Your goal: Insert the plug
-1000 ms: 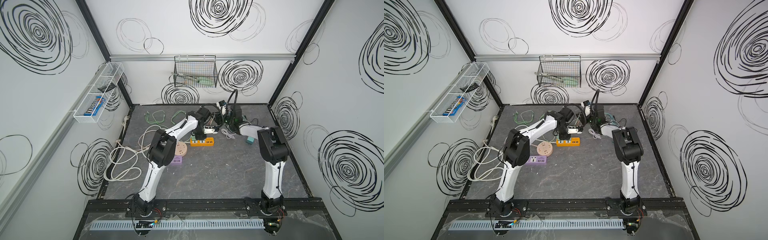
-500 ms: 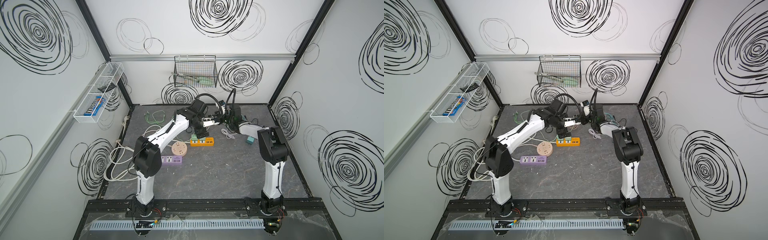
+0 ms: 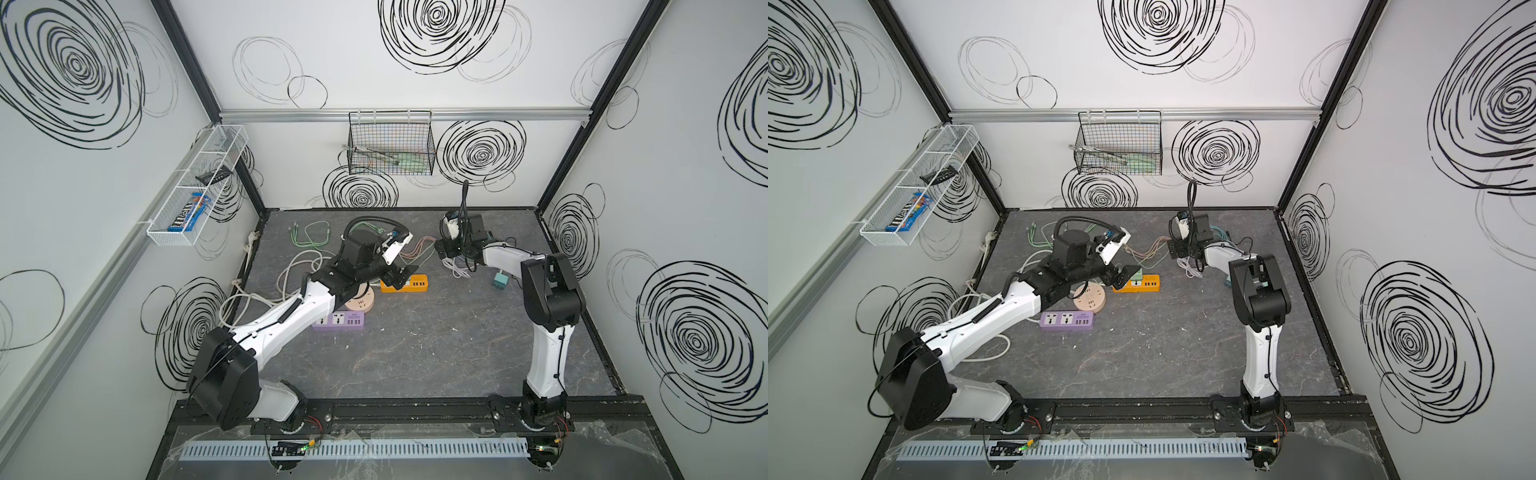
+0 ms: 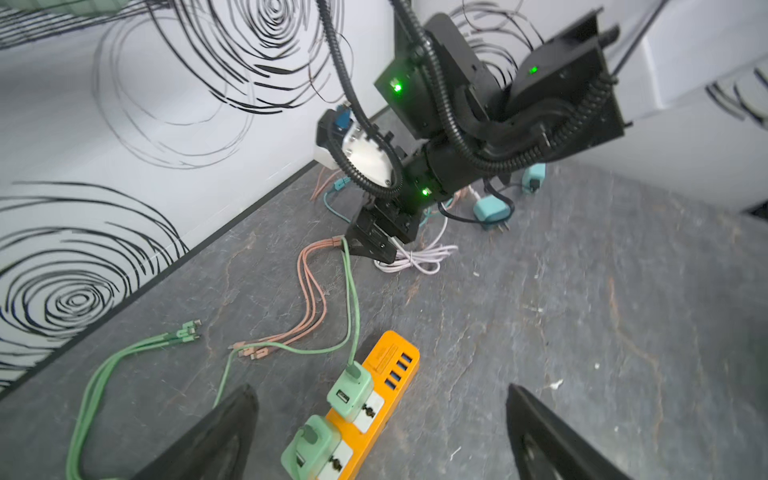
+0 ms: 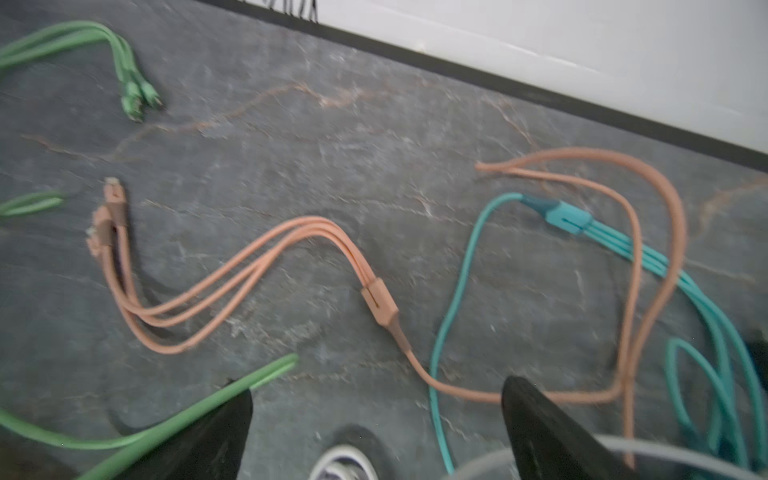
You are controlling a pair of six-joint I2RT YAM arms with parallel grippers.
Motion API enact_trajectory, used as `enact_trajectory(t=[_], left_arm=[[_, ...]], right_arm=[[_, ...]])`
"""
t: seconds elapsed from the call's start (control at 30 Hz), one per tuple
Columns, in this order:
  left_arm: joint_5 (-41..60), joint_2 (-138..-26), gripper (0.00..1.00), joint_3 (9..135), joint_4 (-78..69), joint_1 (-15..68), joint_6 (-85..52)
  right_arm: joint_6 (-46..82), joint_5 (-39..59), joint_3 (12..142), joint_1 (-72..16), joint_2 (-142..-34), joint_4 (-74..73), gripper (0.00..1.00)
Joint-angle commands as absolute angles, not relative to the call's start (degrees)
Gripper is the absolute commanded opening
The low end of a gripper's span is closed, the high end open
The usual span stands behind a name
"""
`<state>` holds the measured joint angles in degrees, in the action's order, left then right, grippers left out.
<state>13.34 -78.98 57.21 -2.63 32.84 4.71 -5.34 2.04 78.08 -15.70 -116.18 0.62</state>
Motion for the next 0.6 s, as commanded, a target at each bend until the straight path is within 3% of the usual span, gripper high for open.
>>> enact_trajectory(t=[0.0,0.13,0.3,0.4,0.57], left_arm=[[9.6,-75.3,0.96,52.2,-13.0,32.2,-8.4],[10.3,-74.7,0.96,48.9,-10.7,31.4,-17.2],[19.3,-78.1,0.96,45.1,-14.0,32.0,-25.0],[21.1,-79.8,0.96,42.9,-17.2,33.3,-29.8],[21.9,-83.3,0.96,41.3,-19.8,34.4,-34.5]], right_arm=[[-6.6,-1.8,75.3,-15.1,-110.6,5.9,1.00],[-0.9,3.3,66.9,-14.1,-103.7,2.0,0.97],[1.3,17.2,57.7,-13.9,-95.7,-4.1,0.97],[9.6,19.1,52.7,-13.9,-91.6,-7.8,1.00],[26.4,22.7,40.3,-14.8,-83.2,-19.9,0.88]])
